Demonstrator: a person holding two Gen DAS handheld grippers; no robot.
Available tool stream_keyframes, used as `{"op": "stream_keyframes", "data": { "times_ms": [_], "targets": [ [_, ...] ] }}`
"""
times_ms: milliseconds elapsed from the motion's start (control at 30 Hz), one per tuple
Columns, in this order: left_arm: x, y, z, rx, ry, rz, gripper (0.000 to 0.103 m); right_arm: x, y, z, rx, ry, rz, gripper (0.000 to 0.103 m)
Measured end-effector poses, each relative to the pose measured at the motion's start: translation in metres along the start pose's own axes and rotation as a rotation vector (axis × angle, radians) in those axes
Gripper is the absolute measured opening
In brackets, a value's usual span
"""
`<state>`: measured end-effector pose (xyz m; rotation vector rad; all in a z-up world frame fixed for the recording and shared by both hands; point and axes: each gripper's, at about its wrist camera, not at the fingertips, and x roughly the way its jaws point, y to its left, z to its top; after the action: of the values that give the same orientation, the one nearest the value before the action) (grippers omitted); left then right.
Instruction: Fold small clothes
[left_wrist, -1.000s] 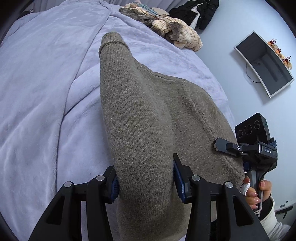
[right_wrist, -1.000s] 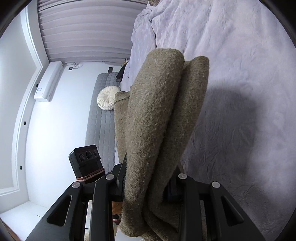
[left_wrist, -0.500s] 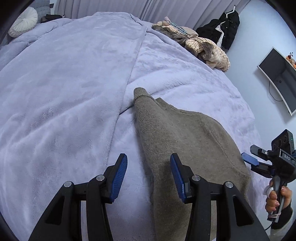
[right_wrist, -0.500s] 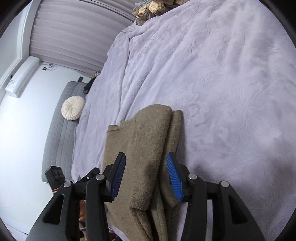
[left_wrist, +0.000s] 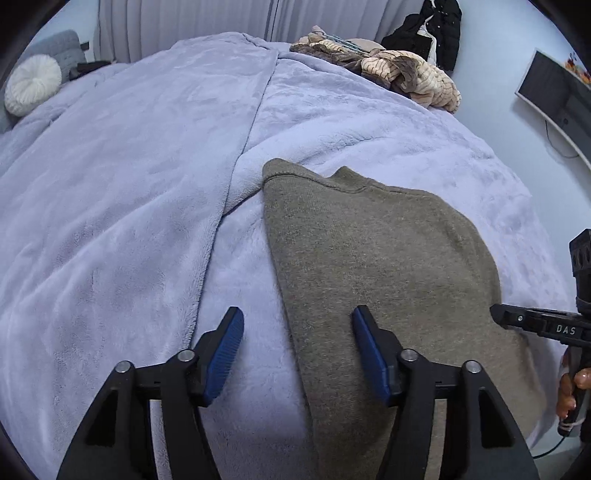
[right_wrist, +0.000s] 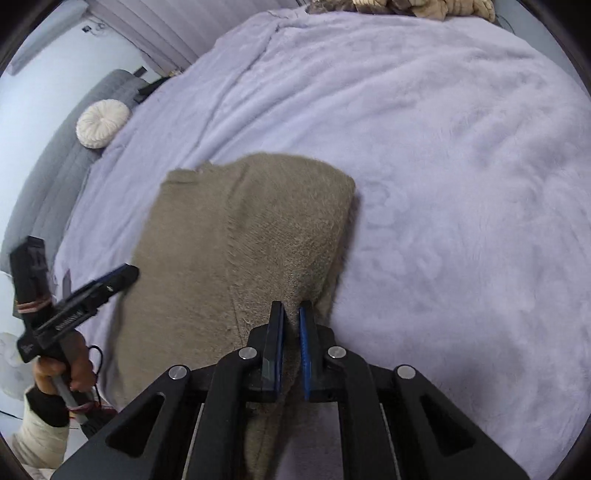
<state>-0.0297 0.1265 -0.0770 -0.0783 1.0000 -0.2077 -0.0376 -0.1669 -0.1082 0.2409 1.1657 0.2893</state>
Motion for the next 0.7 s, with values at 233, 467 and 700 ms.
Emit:
{"op": "stream_keyframes", "data": {
  "times_ms": [233, 467, 700],
  "targets": [
    [-0.027, 0.008, -0.008, -0.020, -0.017, -0.022, 0.066, -0.032, -0.007, -0.017, -0.005, -0.056, -0.030, 0.011],
    [-0.053, -0.008, -0.029, 0.021, -0.023, -0.066, 0.066, -0.071, 0.006, -0.046, 0.019, -0.120, 0.142, 0.017],
    [-0.054, -0.022, -0.061, 0.078, 0.048, -0.085, 0.066, -0.054, 0.023, -0.070, 0.007, -0.036, 0.177, 0.033]
  ]
}}
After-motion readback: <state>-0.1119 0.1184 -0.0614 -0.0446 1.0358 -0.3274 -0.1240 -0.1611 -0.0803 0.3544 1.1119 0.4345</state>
